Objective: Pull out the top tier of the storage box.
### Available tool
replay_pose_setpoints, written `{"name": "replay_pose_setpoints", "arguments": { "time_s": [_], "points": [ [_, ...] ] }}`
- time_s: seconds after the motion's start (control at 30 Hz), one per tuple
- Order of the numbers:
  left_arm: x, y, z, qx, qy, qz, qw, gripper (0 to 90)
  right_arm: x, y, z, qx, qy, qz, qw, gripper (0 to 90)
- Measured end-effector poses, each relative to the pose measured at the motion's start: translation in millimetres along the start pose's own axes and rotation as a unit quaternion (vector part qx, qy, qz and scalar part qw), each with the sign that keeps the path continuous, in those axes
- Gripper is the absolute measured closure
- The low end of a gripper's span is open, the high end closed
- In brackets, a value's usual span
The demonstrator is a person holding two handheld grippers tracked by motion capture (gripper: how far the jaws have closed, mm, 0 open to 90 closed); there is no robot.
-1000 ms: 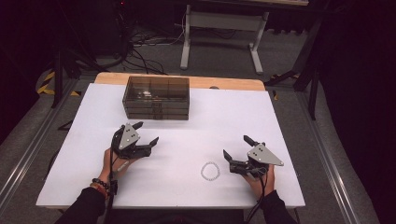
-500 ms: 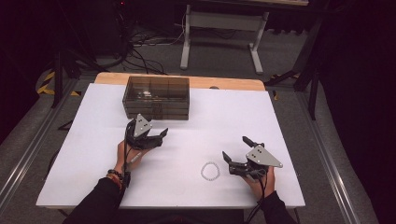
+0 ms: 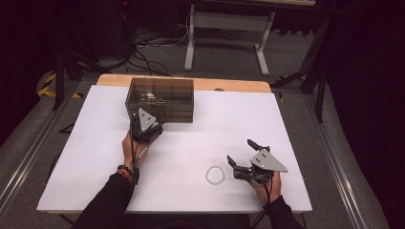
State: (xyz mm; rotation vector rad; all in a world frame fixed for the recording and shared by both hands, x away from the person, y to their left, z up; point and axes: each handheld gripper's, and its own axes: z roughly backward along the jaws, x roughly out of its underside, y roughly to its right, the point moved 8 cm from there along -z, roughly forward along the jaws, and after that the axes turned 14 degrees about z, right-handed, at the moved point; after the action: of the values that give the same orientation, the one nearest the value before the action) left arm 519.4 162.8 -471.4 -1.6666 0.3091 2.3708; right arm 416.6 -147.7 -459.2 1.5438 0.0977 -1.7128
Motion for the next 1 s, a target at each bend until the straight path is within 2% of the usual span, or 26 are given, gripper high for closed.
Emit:
{"name": "replay_pose_setpoints", "arguments": {
  "time_s": [0.03, 0.07, 0.17, 0.2, 0.23, 0.37, 0.47, 0.57, 0.6, 0.67, 0.73, 1.0],
  "points": [
    [-1.6, -0.1, -1.3, -0.01, 0.004, -0.006, 0.9999, 52.0, -0.1, 0.2, 0.2, 0.0, 0.0, 0.0, 1.0, 11.7],
    [-1.6, -0.1, -1.3, -0.01, 0.004, -0.006, 0.9999, 53.6, -0.1, 0.2, 0.2, 0.0, 0.0, 0.0, 1.0, 11.7],
    [-3.1, -3.4, -2.9, -0.017, 0.008, 0.006, 0.9998, 55.1, 0.2, 1.0, 0.5, 0.001, 0.0, 0.001, 1.0, 12.0],
    [-2.6, -4.3, -3.4, -0.02, 0.006, 0.005, 0.9998, 58.7, 0.4, 0.9, 0.5, 0.001, 0.0, 0.001, 1.0, 12.0],
    [-2.1, -6.7, -4.2, -0.03, 0.006, 0.003, 0.9995, 59.2, 0.5, 1.0, 0.4, 0.002, -0.001, 0.002, 1.0, 12.0],
    [-3.0, -10.0, -5.2, -0.041, 0.01, 0.0, 0.9991, 62.3, 0.5, 1.0, 0.3, 0.003, -0.002, 0.003, 1.0, 12.0],
    [-3.4, -12.7, -6.4, -0.051, 0.013, -0.004, 0.9986, 68.1, 0.7, 1.1, 0.3, 0.003, -0.003, 0.004, 1.0, 12.3],
    [-4.1, -11.4, -6.9, -0.052, 0.017, -0.008, 0.9985, 69.2, 0.8, 1.2, -0.1, 0.004, -0.003, 0.005, 1.0, 12.4],
    [-4.3, -10.2, -7.6, -0.056, 0.018, -0.018, 0.9981, 71.0, 1.2, 1.0, -0.4, 0.003, -0.004, 0.005, 1.0, 12.5],
    [-4.2, -9.3, -8.2, -0.057, 0.018, -0.018, 0.998, 71.6, 1.2, 0.8, -0.5, 0.003, -0.005, 0.005, 1.0, 12.5],
    [-4.0, -8.8, -9.1, -0.066, 0.019, -0.022, 0.9974, 76.3, 1.4, 0.3, -0.8, 0.002, -0.006, 0.007, 1.0, 12.6],
    [-3.6, -8.9, -9.3, -0.075, 0.018, -0.016, 0.9969, 79.2, 1.3, -0.1, -1.1, 0.003, -0.006, 0.008, 0.9999, 12.6]
  ]
}}
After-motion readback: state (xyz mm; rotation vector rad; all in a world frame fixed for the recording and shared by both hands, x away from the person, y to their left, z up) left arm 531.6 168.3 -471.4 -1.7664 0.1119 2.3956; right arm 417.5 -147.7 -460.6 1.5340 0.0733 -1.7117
